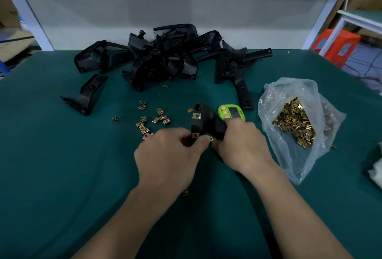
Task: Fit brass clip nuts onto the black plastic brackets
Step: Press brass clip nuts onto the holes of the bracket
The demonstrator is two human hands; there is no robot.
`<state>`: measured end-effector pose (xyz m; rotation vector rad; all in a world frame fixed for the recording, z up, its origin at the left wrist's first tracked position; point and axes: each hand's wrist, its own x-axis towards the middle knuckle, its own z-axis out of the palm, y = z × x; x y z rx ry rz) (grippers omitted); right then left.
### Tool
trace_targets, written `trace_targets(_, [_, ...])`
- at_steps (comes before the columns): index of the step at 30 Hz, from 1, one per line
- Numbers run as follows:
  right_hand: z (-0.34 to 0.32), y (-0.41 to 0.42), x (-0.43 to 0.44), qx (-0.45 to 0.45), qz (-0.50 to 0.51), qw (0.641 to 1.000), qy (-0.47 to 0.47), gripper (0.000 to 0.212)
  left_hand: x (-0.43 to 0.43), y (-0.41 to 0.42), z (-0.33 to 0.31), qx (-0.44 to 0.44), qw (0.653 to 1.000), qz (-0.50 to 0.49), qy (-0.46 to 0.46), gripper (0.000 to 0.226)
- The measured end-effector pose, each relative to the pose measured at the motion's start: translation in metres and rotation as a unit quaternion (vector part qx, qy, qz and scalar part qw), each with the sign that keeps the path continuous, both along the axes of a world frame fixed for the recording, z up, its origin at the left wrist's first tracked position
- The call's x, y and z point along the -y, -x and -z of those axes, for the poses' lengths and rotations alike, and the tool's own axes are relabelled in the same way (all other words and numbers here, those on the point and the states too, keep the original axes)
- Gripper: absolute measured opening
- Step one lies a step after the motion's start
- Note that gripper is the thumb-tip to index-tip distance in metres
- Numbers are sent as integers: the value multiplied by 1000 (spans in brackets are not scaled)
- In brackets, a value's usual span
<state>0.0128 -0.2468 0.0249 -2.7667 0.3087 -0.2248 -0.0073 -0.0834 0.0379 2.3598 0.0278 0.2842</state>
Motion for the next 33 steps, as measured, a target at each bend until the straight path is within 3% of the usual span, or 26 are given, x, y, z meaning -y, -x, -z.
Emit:
trace_targets(6, [-1, 2, -2, 3, -9, 1000, 11, 46, 1, -5, 4, -1, 1000, 13, 22, 42])
trace_targets(9, [0, 1, 0, 5, -7, 1000, -1, 38, 3, -6, 6, 6, 999, 20, 31, 41])
trace_targets(14, [2, 0, 0, 9, -14, 1000, 6, 31, 7, -3, 9, 19, 994, 57, 91, 13])
trace_targets(16, [3, 0, -1, 8, -21, 1000, 13, 29, 8, -1, 9, 36, 990, 71, 119, 35])
trace_targets(18, [4, 0, -1, 8, -24, 1000, 17, 34, 9, -3, 8, 43, 989, 73, 118, 42])
trace_targets(33, [6, -2, 0, 10, -33, 999, 13, 27, 6, -8, 9, 56, 983, 76, 160, 32])
